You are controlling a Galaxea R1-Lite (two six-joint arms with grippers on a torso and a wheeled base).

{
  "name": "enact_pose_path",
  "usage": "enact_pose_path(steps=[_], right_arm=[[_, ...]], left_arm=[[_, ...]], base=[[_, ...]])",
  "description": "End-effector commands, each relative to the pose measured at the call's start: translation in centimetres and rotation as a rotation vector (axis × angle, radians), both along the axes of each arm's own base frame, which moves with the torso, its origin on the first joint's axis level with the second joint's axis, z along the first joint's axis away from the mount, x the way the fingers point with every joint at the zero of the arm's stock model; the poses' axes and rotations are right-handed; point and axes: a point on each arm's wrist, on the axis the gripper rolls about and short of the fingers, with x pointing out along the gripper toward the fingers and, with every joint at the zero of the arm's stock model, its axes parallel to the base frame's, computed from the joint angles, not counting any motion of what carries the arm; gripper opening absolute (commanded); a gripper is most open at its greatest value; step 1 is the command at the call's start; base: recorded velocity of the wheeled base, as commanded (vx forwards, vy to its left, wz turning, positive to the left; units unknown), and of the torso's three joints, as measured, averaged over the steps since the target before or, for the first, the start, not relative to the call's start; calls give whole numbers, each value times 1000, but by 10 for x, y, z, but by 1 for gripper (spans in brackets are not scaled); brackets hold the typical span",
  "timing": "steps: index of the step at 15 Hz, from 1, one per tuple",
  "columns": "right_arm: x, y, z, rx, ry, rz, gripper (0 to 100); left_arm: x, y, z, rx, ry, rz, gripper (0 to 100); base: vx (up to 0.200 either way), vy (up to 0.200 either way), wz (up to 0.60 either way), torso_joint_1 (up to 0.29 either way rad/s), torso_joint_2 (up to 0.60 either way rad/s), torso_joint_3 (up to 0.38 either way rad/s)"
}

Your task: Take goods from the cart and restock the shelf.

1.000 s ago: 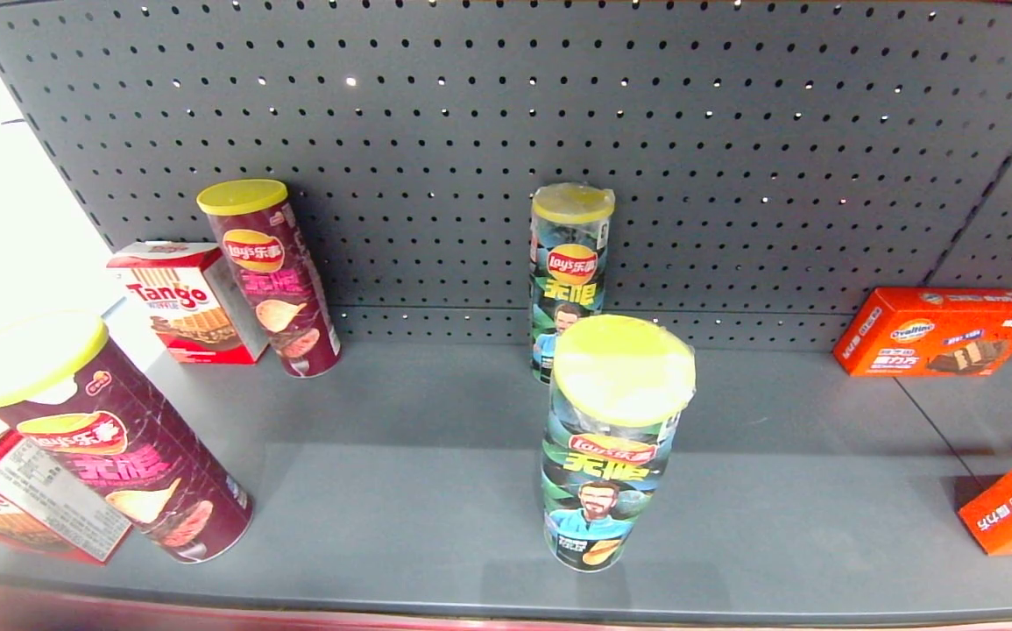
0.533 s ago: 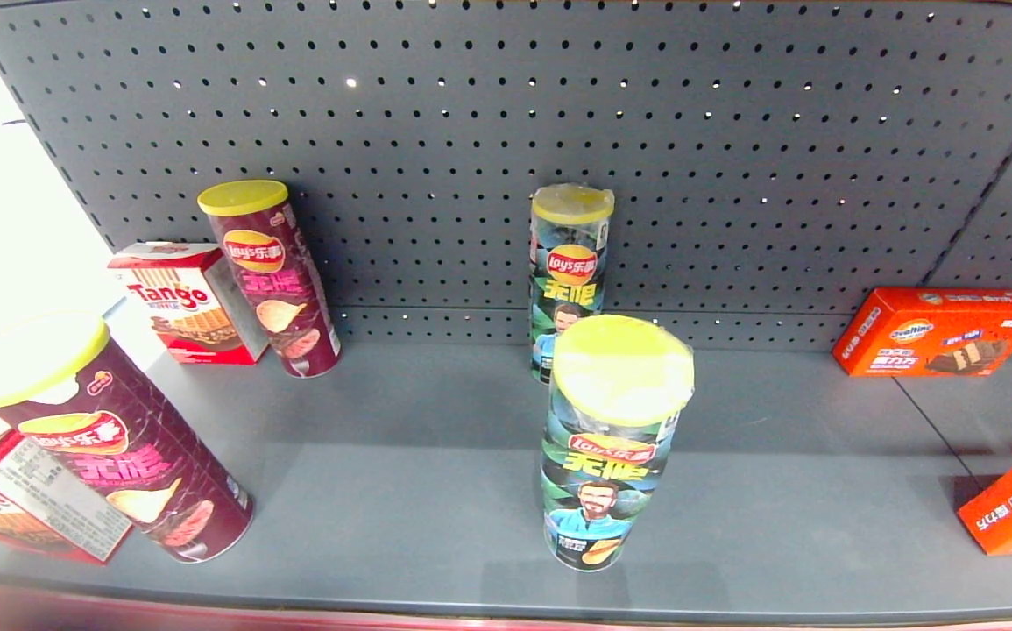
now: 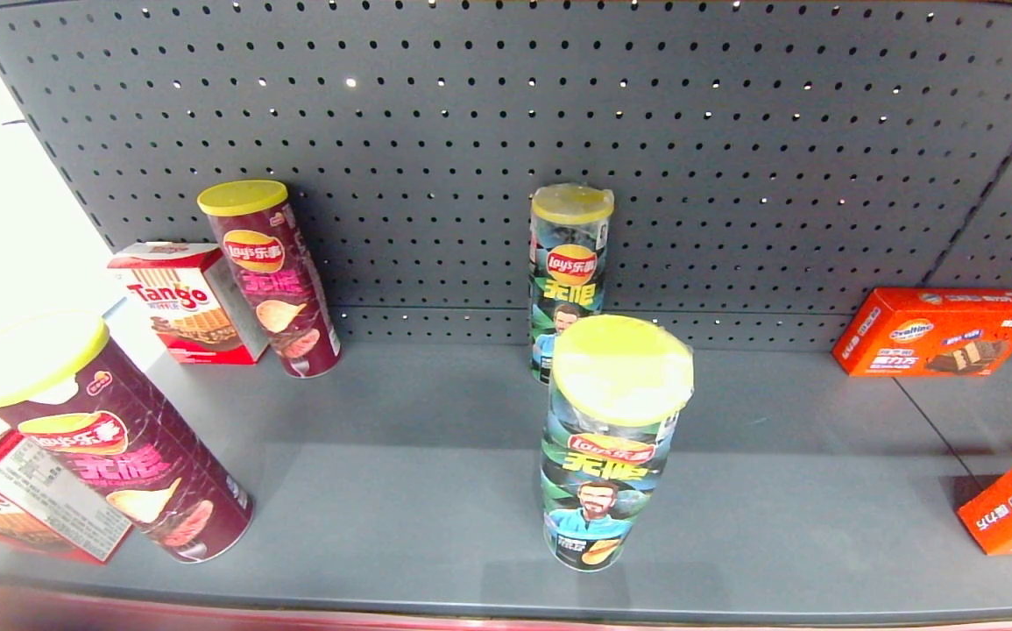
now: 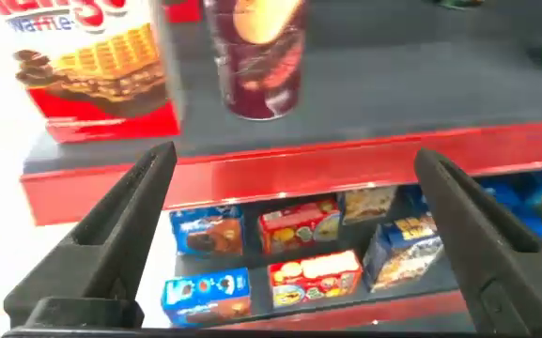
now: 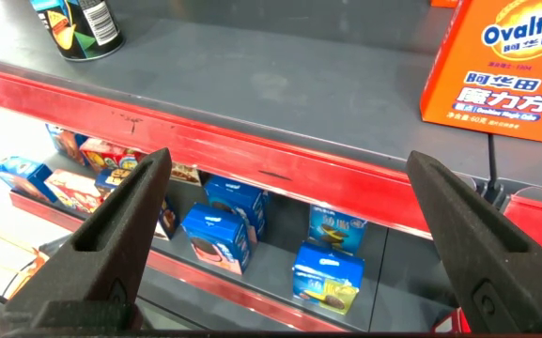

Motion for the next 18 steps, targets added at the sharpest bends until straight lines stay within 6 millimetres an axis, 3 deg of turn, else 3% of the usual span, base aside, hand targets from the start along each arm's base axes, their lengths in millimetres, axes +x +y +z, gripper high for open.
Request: enact_pose_path(steps=[1,5,9,10,11,14,15,16,18], right_arm=[[0,0,0,0,0,1,100],[0,0,0,-3,-2,7,100],[2,1,1,-17,28,8,100],[3,1,25,-20,-5,-9,100],[11,5,82,-8,-2,-50,100],[26,12,104,-48,61,-23,100],[47,18,120,-70,111,-37,100],[56,22,127,-76,131,-16,100],[97,41,143,-143,224,50,100]], left_arm=[[0,4,-4,27,61,174,100],[0,1,-5,44,46,61,100],[0,1,-5,47,46,59,100],[0,1,-4,44,46,57,100],[0,1,-4,44,48,53,100],[0,1,-5,44,46,54,100],[0,1,-5,44,48,51,100],[0,1,-5,44,48,50,100],[0,1,-4,42,51,47,100]], base=[[0,0,0,0,0,0],[0,0,0,0,0,0],[0,0,0,0,0,0],[0,0,0,0,0,0],[0,0,0,0,0,0],[0,0,0,0,0,0],[0,0,0,0,0,0],[0,0,0,0,0,0],[0,0,0,0,0,0]])
